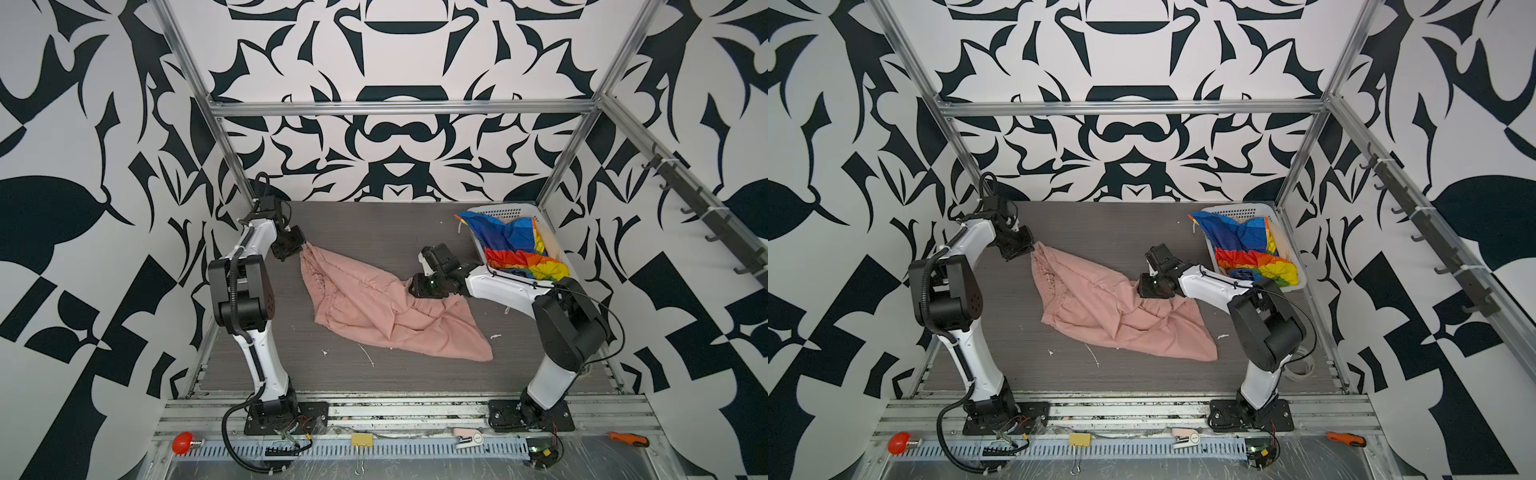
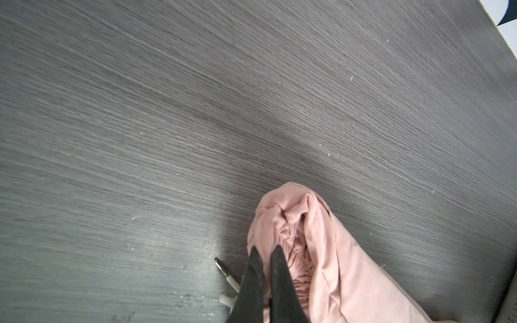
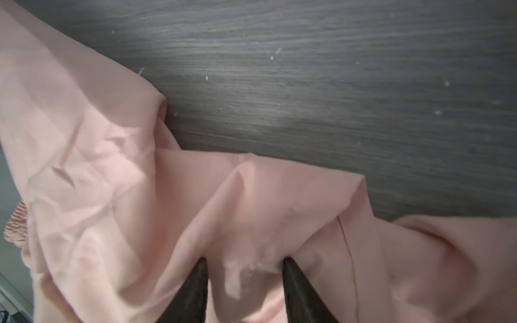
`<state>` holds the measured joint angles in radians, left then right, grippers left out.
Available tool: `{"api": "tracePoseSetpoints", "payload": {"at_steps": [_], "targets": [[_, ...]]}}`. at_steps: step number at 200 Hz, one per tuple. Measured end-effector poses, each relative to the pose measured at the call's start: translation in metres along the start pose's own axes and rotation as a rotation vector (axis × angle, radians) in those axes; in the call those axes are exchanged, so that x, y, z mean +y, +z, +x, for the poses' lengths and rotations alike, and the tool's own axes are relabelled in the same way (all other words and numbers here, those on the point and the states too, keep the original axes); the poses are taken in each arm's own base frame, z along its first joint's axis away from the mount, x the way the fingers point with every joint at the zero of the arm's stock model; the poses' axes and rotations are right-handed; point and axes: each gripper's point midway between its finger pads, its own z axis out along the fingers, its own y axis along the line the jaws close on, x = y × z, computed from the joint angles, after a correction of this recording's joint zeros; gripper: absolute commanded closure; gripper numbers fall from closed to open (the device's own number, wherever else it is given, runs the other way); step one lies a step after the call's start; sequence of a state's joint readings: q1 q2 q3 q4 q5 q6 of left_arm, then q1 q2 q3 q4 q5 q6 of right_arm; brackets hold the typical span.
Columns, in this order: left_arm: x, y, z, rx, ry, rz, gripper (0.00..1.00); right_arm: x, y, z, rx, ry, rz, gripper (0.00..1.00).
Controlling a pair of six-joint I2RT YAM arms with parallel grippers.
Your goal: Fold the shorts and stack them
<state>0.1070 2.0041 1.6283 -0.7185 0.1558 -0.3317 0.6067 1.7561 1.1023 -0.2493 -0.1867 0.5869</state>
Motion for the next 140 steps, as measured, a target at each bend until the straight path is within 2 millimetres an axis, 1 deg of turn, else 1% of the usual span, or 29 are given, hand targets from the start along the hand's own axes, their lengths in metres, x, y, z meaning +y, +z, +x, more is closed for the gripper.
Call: {"api": "tracePoseSetpoints", "payload": {"at_steps": [11, 26, 30, 40, 49, 72, 82, 96, 106, 119, 120, 126, 133, 135, 137, 140], "targets": [[0.0, 0.0, 0.0, 0.001, 0.001, 0.001, 1.0, 0.002, 0.003, -0.002, -0.007, 0.011, -0.012, 0.64], [-0.001, 0.0, 0.0, 0.001, 0.002, 0.002, 1.0, 0.005, 0.006, -0.007, -0.022, 0.025, -0.03, 0.74], [-0.001, 0.0, 0.0, 0.001, 0.002, 0.002, 1.0, 0.006, 0.006, -0.008, -0.029, 0.023, -0.035, 0.78], [-0.002, 0.0, 0.001, 0.002, 0.002, 0.005, 1.0, 0.008, 0.008, -0.012, -0.039, 0.043, -0.044, 0.92], [-0.002, 0.0, 0.001, 0.002, 0.003, 0.006, 1.0, 0.009, 0.009, -0.015, -0.047, 0.047, -0.05, 0.99], [-0.002, 0.0, 0.001, 0.002, 0.003, 0.006, 1.0, 0.01, 0.009, -0.027, -0.069, 0.07, -0.064, 1.0], [-0.002, 0.0, 0.001, 0.002, 0.003, 0.005, 1.0, 0.008, 0.004, -0.037, -0.089, 0.08, -0.068, 1.0], [-0.002, 0.0, 0.001, 0.001, 0.003, 0.004, 1.0, 0.003, -0.006, -0.057, -0.125, 0.102, -0.065, 1.0], [-0.002, 0.0, 0.001, 0.001, 0.004, 0.001, 1.0, -0.006, -0.017, -0.077, -0.157, 0.122, -0.056, 1.0], [-0.001, 0.0, 0.001, 0.001, 0.003, -0.002, 1.0, -0.022, -0.037, -0.111, -0.214, 0.149, -0.035, 1.0], [-0.001, 0.0, 0.001, 0.001, 0.003, -0.002, 1.0, -0.022, -0.037, -0.111, -0.214, 0.149, -0.035, 1.0], [-0.001, 0.0, 0.001, 0.001, 0.003, -0.002, 1.0, -0.031, -0.048, -0.128, -0.244, 0.162, -0.022, 1.0], [-0.001, 0.0, 0.001, 0.002, 0.002, -0.002, 1.0, -0.037, -0.059, -0.147, -0.275, 0.169, -0.012, 0.97], [-0.001, 0.0, 0.001, 0.002, 0.002, -0.002, 1.0, -0.039, -0.063, -0.155, -0.29, 0.17, -0.011, 0.96], [-0.001, 0.0, 0.001, 0.003, 0.002, -0.002, 1.0, -0.04, -0.064, -0.157, -0.295, 0.171, -0.01, 0.96], [-0.001, 0.0, 0.001, 0.003, 0.002, -0.002, 1.0, -0.044, -0.069, -0.169, -0.316, 0.171, -0.006, 0.95]]}}
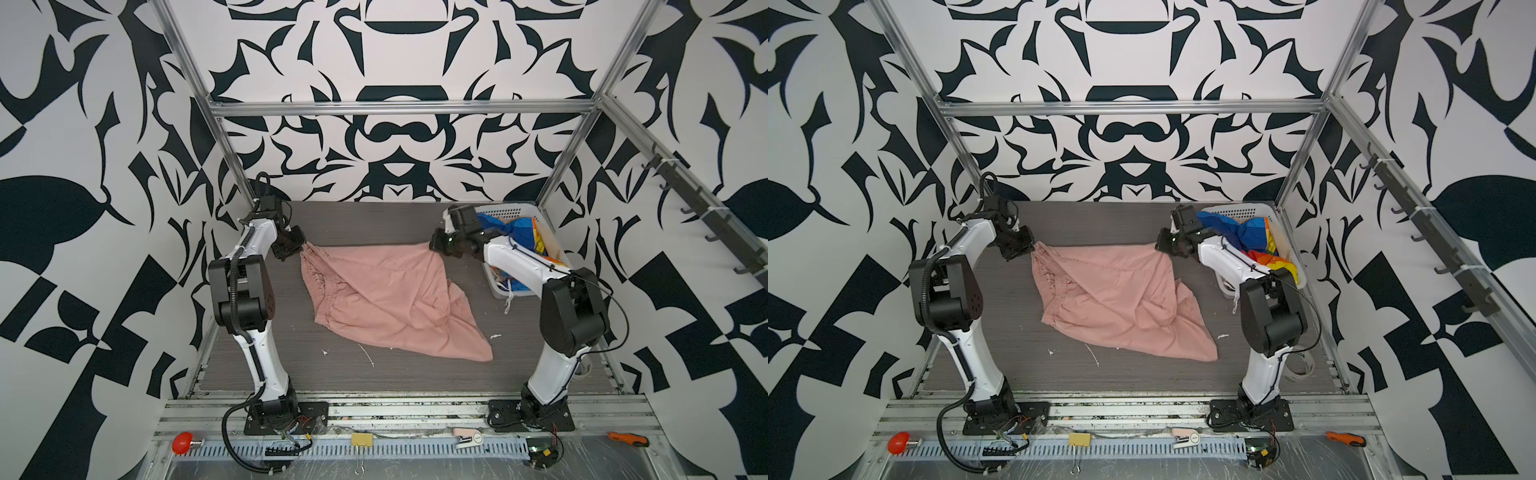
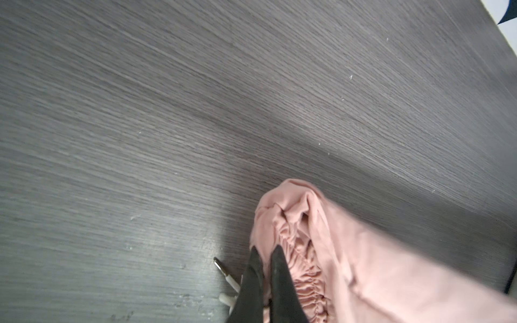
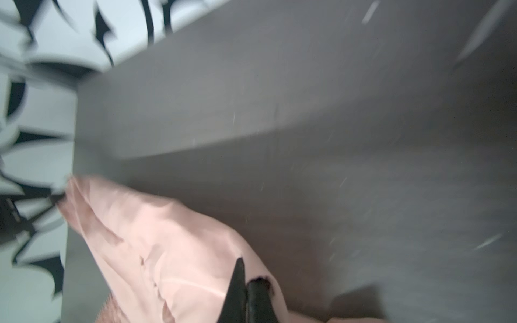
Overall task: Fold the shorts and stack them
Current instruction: 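Hold the waistband with the left gripper while the right smooths the leg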
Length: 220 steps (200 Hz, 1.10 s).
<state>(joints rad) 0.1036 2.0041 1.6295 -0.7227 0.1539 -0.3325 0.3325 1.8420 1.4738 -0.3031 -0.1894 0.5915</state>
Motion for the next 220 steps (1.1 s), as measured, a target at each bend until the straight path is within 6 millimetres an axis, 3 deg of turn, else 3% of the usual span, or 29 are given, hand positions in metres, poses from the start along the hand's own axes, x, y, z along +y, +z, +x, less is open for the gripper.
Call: {"api": "tracePoseSetpoints", "payload": {"at_steps": [18, 40, 56, 69, 98, 136, 175, 192, 210, 220], "targets": [[-0.001, 0.0, 0.001, 0.003, 0.0, 0.007, 1.0, -0.009, 0.002, -0.041, -0.057, 0.005, 0.01, 0.82], [-0.004, 0.001, 0.002, 0.006, 0.005, 0.009, 1.0, -0.019, 0.025, -0.055, -0.038, -0.001, 0.025, 0.6], [-0.003, 0.0, 0.002, 0.007, 0.004, 0.007, 1.0, -0.027, 0.045, -0.043, 0.025, -0.016, 0.031, 0.51], [-0.003, 0.0, 0.002, 0.007, 0.004, 0.007, 1.0, -0.032, 0.054, -0.022, 0.095, -0.012, 0.038, 0.47], [-0.003, 0.001, 0.002, 0.007, 0.005, 0.006, 1.0, -0.033, 0.04, 0.019, 0.185, -0.021, 0.018, 0.44], [-0.003, 0.001, 0.002, 0.009, 0.005, 0.007, 1.0, -0.032, 0.008, 0.063, 0.248, -0.046, -0.021, 0.44], [-0.004, 0.001, 0.003, 0.009, 0.006, 0.007, 1.0, -0.046, 0.008, 0.117, 0.357, -0.04, -0.04, 0.5], [-0.005, 0.001, 0.003, 0.01, 0.009, 0.008, 1.0, -0.05, 0.008, 0.136, 0.397, -0.032, -0.04, 0.61], [-0.006, 0.002, 0.004, 0.011, 0.012, 0.008, 1.0, -0.042, 0.001, 0.148, 0.404, -0.051, -0.056, 0.84], [-0.006, 0.002, 0.004, 0.011, 0.014, 0.008, 1.0, -0.035, -0.007, 0.153, 0.399, -0.064, -0.07, 0.91]]}}
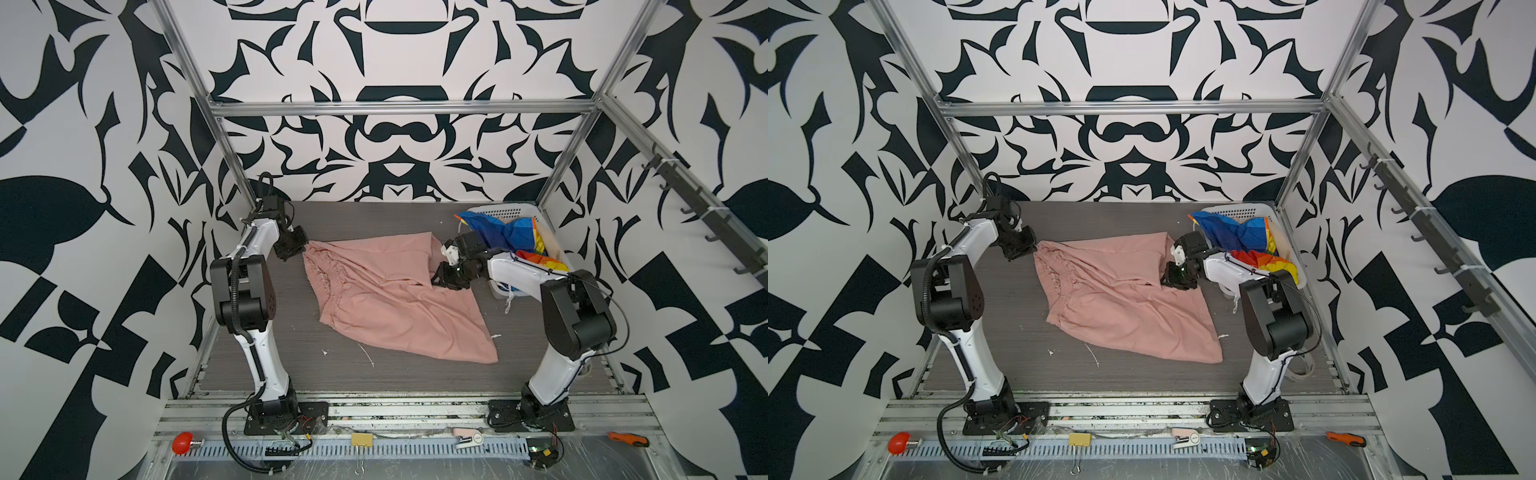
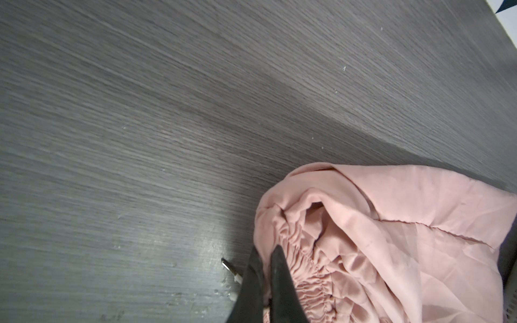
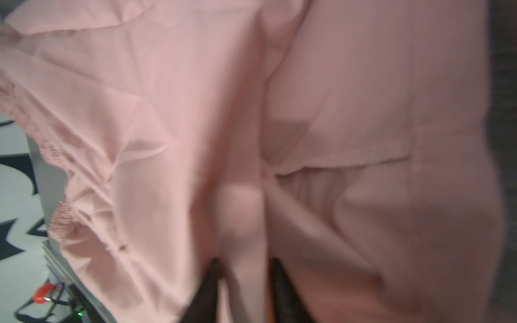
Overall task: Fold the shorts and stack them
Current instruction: 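Hold the waistband with the left gripper while the right smooths the leg, then lift the shorts with both grippers, raising waistband and leg hem high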
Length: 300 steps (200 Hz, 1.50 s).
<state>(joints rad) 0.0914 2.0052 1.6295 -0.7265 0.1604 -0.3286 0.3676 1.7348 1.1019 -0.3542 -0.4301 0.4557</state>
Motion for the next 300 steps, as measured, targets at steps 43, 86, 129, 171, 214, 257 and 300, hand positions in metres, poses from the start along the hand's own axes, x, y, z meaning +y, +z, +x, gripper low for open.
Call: {"api": "tracePoseSetpoints", "payload": {"at_steps": [43, 86, 129, 171, 214, 257, 300], "targets": [[0.003, 0.0, 0.0, -0.001, 0.004, -0.015, 1.0, 0.007, -0.043, 0.028, -0.123, -0.05, -0.002, 1.0], [0.004, 0.0, 0.003, 0.012, -0.001, -0.019, 1.0, -0.053, -0.031, 0.093, -0.021, 0.028, 0.16, 0.92], [0.006, -0.001, 0.004, 0.018, -0.008, -0.017, 1.0, -0.053, -0.06, 0.076, -0.08, 0.031, 0.214, 0.52], [0.006, -0.001, 0.003, 0.017, -0.009, -0.016, 1.0, -0.015, -0.072, -0.029, -0.212, -0.012, 0.171, 0.48], [0.005, -0.001, 0.003, 0.014, -0.007, -0.011, 1.0, -0.02, -0.01, -0.085, -0.151, -0.01, 0.167, 0.48], [0.005, -0.001, 0.003, 0.013, -0.006, -0.01, 1.0, -0.041, 0.042, -0.103, -0.077, -0.006, 0.203, 0.48], [0.003, -0.001, 0.003, 0.015, -0.006, -0.003, 1.0, -0.052, 0.049, -0.101, -0.062, -0.023, 0.24, 0.59]]}}
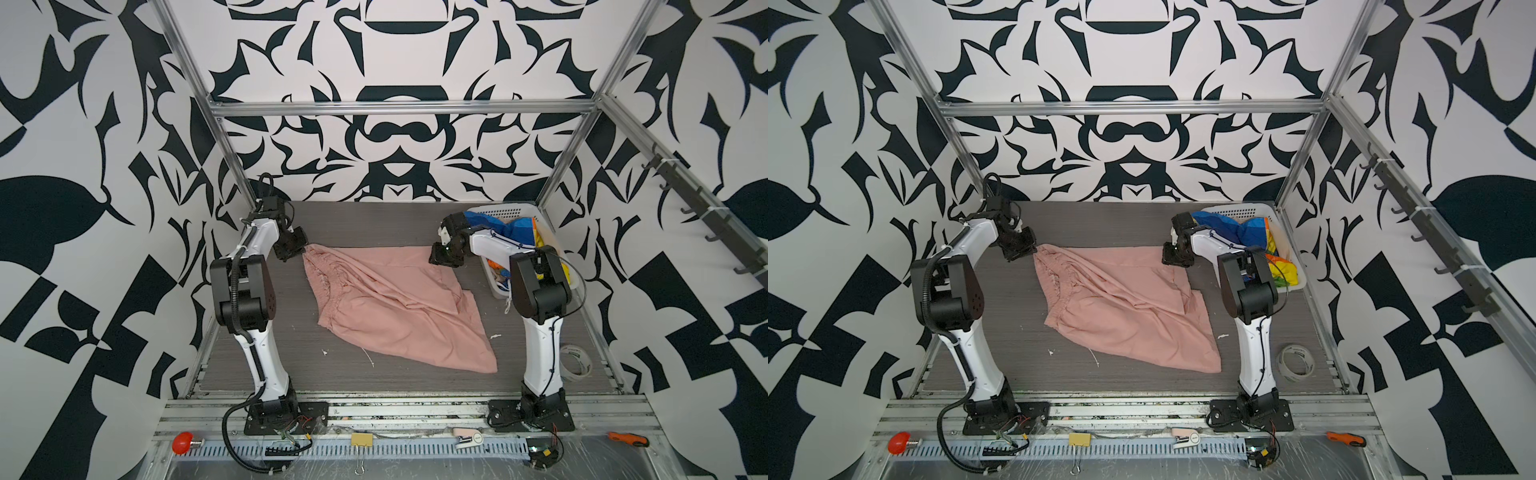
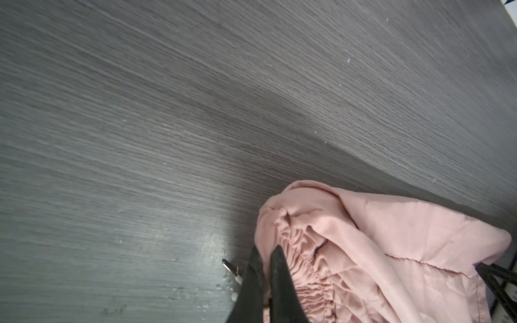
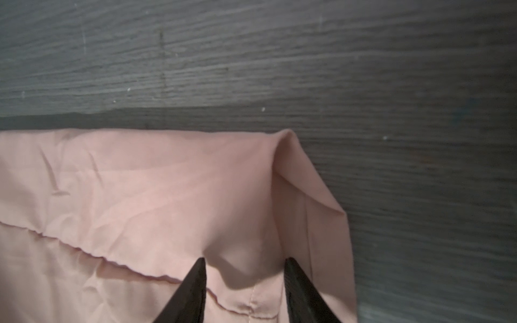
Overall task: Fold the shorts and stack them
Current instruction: 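Lift the shorts with both grippers, raising waistband and leg hem high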
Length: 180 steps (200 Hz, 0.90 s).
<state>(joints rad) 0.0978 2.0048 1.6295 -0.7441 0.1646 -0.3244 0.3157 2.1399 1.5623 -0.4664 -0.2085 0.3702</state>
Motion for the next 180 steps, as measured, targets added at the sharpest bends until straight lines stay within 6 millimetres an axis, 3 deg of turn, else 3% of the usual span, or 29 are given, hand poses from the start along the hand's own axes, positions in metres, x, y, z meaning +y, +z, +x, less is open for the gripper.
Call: {"api": "tracePoseSetpoints", "payload": {"at_steps": [51, 94, 122, 157, 180], "targets": [[-0.004, 0.0, 0.0, 0.0, 0.005, 0.012, 1.0, -0.002, 0.006, -0.004, -0.018, 0.01, 0.0, 1.0], [-0.011, -0.008, -0.002, -0.024, 0.017, 0.029, 1.0, 0.003, -0.01, -0.018, -0.051, 0.01, -0.002, 1.0], [-0.018, -0.027, -0.003, -0.078, 0.035, 0.051, 1.0, 0.017, -0.067, -0.043, -0.159, 0.003, -0.034, 1.0], [-0.029, -0.047, -0.012, -0.145, 0.057, 0.088, 1.0, 0.017, -0.171, -0.092, -0.387, 0.018, -0.086, 1.0], [-0.041, -0.049, -0.011, -0.147, 0.075, 0.132, 1.0, 0.011, -0.201, -0.104, -0.446, 0.029, -0.111, 1.0]]}}
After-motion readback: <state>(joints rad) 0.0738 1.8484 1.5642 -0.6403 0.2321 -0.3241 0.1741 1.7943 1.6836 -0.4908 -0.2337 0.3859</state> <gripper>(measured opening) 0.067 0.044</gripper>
